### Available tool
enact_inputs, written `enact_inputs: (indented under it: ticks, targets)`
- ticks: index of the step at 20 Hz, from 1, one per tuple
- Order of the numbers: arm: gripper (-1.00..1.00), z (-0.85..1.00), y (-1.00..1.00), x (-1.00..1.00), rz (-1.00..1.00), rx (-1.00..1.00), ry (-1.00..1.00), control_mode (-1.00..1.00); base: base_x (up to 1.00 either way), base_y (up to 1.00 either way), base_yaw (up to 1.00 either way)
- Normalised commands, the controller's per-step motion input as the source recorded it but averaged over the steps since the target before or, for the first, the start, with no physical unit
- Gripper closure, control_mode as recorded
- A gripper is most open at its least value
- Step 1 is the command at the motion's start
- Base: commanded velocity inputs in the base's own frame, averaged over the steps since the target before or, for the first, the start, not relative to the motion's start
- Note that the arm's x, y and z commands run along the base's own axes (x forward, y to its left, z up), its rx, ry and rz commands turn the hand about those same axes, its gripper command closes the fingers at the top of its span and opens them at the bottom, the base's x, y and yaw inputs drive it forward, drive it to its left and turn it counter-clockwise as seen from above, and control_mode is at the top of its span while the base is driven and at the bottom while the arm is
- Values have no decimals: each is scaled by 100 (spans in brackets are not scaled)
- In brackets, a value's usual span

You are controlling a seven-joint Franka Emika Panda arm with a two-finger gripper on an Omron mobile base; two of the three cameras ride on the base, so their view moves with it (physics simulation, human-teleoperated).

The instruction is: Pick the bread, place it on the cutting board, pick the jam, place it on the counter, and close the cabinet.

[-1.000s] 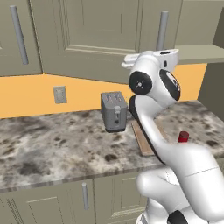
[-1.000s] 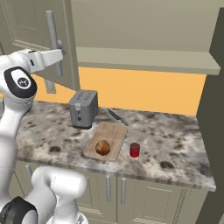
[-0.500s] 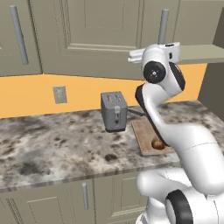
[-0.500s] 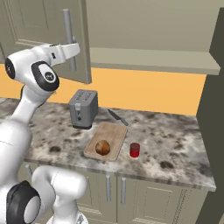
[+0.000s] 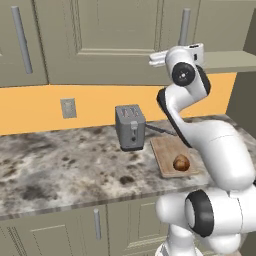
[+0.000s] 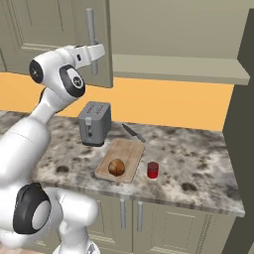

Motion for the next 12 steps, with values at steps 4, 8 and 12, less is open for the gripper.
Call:
enact_inputs:
  ticks: [4,8,12]
  targets:
    - [-100,0,-36,67,4,3,0,-100,0,0,0]
    - [-100,0,-31,54,6,4,1,-100,0,0,0]
    - [-100,0,-29,55,7,4,2,-100,0,0,0]
